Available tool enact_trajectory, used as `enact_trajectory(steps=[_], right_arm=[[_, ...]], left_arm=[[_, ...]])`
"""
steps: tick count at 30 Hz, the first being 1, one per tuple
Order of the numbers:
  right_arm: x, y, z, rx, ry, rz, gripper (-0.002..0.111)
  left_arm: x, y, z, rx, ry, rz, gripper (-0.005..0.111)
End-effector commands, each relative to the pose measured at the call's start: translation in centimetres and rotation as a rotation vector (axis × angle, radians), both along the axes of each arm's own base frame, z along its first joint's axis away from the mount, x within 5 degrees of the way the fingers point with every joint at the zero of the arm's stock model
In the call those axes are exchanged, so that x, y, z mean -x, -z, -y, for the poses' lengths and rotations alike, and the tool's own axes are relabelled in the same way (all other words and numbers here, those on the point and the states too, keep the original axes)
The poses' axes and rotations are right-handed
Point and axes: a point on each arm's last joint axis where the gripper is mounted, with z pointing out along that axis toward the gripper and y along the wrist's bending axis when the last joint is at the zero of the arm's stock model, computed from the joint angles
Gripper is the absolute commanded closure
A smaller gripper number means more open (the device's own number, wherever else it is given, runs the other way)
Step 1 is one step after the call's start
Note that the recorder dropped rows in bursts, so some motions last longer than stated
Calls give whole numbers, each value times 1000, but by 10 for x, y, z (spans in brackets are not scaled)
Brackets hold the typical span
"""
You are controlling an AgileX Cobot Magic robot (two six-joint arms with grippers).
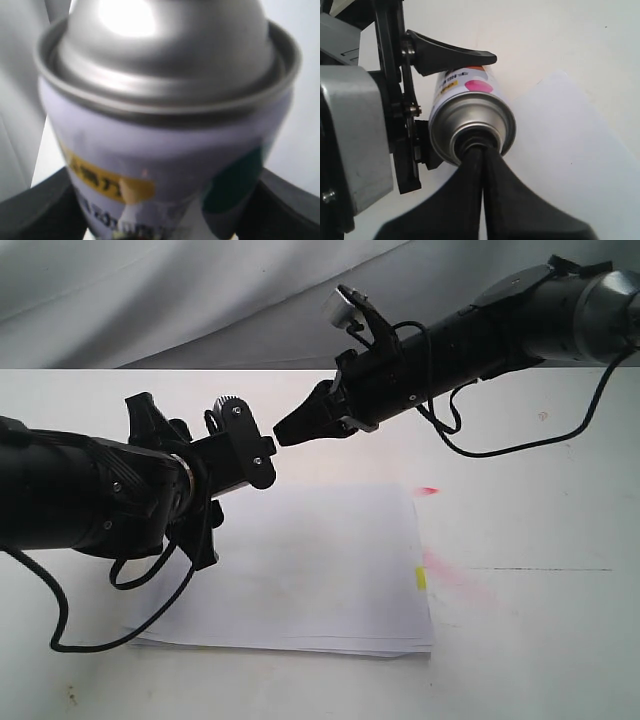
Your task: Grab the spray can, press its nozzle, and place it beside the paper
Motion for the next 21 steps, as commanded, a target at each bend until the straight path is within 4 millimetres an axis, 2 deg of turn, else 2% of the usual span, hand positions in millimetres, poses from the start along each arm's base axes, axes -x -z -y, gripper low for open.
enact_trajectory(steps=[1, 4, 8, 21], right_arm=[[4, 6, -14, -15, -30, -17, 108], [8, 14, -23, -11, -47, -35, 108], [10, 14, -31, -21, -57, -33, 108], [9, 14, -32, -23, -38, -25, 108]], left_arm=[[0, -4, 1, 2, -7, 17, 107], [0, -4, 1, 3, -8, 16, 107], [0, -4, 1, 4, -10, 14, 107], [0, -4, 1, 4, -10, 14, 107]])
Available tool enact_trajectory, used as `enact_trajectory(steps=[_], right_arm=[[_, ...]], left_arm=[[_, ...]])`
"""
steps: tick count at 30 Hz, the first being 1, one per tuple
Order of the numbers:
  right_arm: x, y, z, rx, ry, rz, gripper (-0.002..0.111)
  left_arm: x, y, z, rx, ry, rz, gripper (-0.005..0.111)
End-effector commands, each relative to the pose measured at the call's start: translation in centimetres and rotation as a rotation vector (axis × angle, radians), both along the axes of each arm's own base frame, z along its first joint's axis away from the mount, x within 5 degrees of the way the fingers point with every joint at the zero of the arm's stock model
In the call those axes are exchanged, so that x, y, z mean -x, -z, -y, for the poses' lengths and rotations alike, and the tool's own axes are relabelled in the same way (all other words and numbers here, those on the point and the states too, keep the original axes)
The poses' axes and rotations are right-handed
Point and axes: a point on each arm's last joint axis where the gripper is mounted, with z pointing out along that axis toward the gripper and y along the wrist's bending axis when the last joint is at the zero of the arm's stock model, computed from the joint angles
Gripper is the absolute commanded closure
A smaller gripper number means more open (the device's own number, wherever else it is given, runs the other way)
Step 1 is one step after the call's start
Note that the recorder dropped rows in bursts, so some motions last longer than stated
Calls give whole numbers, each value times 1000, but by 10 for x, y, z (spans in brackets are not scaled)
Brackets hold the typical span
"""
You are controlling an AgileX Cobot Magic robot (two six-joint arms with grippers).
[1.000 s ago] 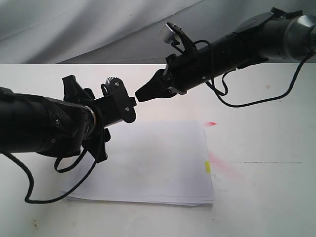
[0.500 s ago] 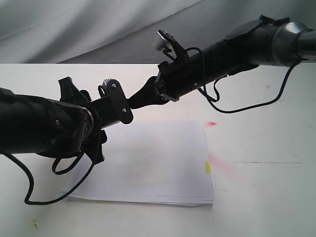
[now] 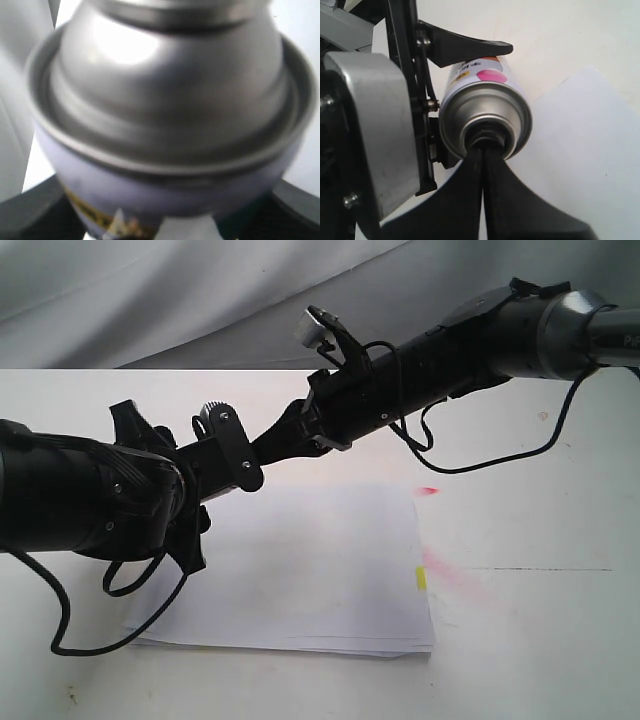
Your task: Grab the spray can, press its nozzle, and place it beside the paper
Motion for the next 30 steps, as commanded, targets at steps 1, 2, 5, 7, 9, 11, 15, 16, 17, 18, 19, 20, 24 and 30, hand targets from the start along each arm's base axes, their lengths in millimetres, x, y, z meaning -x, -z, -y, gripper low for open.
enact_trajectory(steps=[1, 2, 5, 7, 9, 11, 15, 16, 17, 18, 19, 20, 24, 30], right_arm=[[0, 0, -6, -11, 8, 10, 108], [0, 0, -6, -13, 9, 9, 108], [0, -1, -7, -20, 13, 6, 108], [0, -1, -7, -20, 13, 6, 108], [0, -1, -7, -20, 13, 6, 108], [0, -1, -7, -20, 13, 6, 108], [0, -1, -7, -23, 15, 5, 108], [0, -1, -7, -25, 16, 4, 108], [0, -1, -7, -25, 16, 4, 108], [0, -1, -7, -25, 16, 4, 108], [0, -1, -7, -25, 16, 4, 108], [0, -1, -7, -25, 16, 4, 108], [-1, -1, -7, -27, 19, 1, 108], [-2, 3, -8, -32, 25, -12, 108]], left_arm=[[-1, -8, 7, 32, 53, 32, 107], [-1, -8, 7, 32, 53, 32, 107], [-1, -8, 7, 32, 53, 32, 107], [-1, -8, 7, 32, 53, 32, 107], [-1, -8, 7, 32, 53, 32, 107], [-1, -8, 7, 32, 53, 32, 107], [-1, -8, 7, 32, 53, 32, 107], [-1, -8, 7, 32, 53, 32, 107], [-1, -8, 7, 32, 53, 32, 107], [-1, -8, 7, 32, 53, 32, 107], [-1, -8, 7, 32, 53, 32, 107], [-1, -8, 7, 32, 53, 32, 107], [-1, -8, 7, 32, 53, 32, 107], [-1, -8, 7, 32, 53, 32, 107]])
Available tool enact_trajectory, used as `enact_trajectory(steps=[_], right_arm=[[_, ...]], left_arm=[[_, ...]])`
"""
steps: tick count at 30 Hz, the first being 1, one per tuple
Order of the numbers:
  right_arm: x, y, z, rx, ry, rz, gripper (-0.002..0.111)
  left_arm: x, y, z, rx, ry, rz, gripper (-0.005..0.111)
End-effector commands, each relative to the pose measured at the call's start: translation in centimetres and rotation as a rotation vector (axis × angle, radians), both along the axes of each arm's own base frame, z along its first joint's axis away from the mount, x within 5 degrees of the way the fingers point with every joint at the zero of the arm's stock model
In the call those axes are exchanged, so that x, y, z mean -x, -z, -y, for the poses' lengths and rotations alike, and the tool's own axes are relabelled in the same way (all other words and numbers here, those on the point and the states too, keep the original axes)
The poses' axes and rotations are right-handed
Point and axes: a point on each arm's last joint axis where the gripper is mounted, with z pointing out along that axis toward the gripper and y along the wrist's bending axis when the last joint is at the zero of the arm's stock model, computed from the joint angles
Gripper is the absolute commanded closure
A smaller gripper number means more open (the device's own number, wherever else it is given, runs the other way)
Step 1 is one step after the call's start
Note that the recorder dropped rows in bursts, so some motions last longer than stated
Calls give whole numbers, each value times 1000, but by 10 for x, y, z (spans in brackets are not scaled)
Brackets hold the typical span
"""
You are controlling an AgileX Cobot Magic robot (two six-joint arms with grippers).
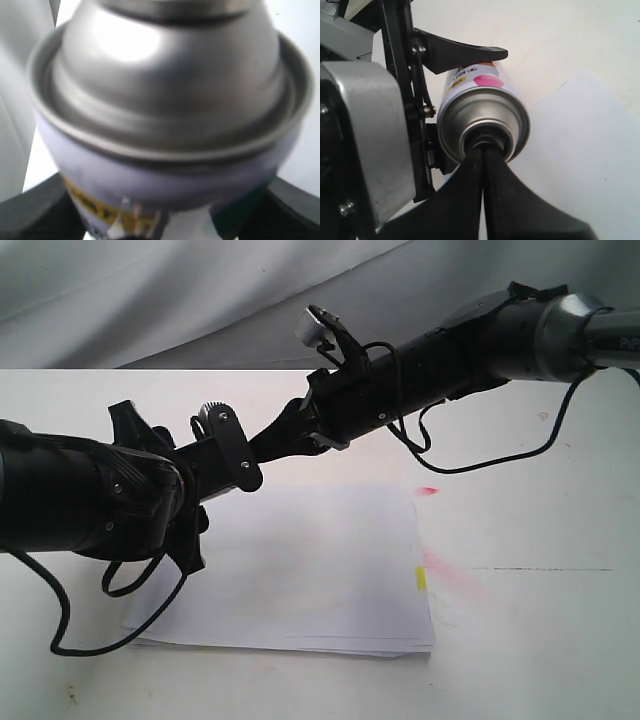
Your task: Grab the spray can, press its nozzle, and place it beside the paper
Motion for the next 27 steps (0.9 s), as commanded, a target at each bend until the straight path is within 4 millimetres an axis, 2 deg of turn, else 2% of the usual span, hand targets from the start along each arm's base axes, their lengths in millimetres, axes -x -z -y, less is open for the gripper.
enact_trajectory(steps=[1, 17, 19, 23, 27], right_arm=[[0, 1, -7, -17, 5, 0, 108], [4, 4, -13, -21, -8, -13, 108], [2, -1, -5, -11, -19, -8, 108], [-6, -14, 28, 58, 12, 13, 108], [-10, -30, 55, 30, 63, 15, 108]], left_arm=[[-2, -9, 7, 36, 59, 32, 107], [-2, -9, 7, 35, 57, 32, 107], [-2, -9, 7, 35, 57, 32, 107], [-2, -9, 7, 35, 57, 32, 107], [-2, -9, 7, 43, 50, 33, 107]])
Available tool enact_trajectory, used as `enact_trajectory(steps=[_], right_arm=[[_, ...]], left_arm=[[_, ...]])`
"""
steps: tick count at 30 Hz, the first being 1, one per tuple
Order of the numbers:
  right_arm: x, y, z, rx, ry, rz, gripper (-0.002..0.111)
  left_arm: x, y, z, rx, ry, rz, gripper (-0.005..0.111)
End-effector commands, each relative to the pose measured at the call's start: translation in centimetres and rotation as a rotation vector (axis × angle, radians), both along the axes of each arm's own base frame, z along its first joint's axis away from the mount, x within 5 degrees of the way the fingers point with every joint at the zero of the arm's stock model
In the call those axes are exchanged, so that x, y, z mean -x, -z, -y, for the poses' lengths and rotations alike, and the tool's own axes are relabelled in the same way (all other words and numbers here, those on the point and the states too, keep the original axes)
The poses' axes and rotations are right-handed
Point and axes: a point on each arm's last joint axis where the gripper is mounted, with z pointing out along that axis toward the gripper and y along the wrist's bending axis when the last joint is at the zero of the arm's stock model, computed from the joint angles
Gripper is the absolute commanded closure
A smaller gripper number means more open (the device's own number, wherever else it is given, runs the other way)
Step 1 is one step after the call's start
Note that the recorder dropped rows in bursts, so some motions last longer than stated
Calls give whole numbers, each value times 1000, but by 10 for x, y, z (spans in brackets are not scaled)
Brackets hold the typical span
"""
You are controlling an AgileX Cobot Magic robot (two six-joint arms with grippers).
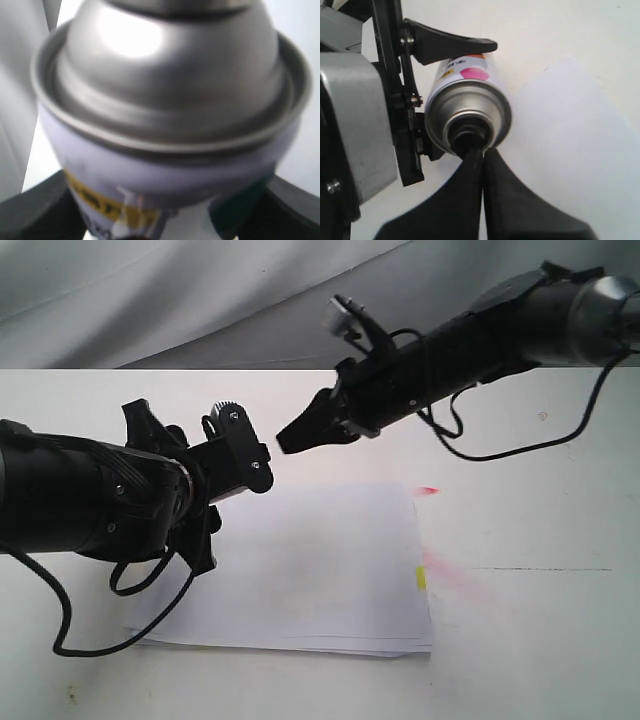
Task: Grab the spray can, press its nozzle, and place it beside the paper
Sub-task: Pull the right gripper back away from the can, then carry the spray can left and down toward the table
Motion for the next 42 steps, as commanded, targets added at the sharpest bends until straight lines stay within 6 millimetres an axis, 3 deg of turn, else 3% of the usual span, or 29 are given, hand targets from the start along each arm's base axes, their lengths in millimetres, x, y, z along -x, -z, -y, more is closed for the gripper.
enact_trajectory(steps=[1, 20, 26, 30, 34, 42], right_arm=[[-3, -22, 30, -21, 49, 18, 108], [-1, -24, 33, -31, 35, 7, 108], [-1, -25, 33, -42, 39, -3, 108], [0, -27, 31, -68, 35, -19, 108], [0, -27, 31, -68, 35, -19, 108], [0, -27, 31, -68, 35, -19, 108]], left_arm=[[-1, -9, 3, 23, 4, 37, 107], [-2, -10, 3, 53, -24, 44, 107], [-12, -38, 6, 307, -203, 114, 107], [-34, -67, -31, 677, -400, 90, 107], [-47, -99, -55, 980, -346, 143, 107], [-57, -113, -73, 1107, -271, 195, 107]])
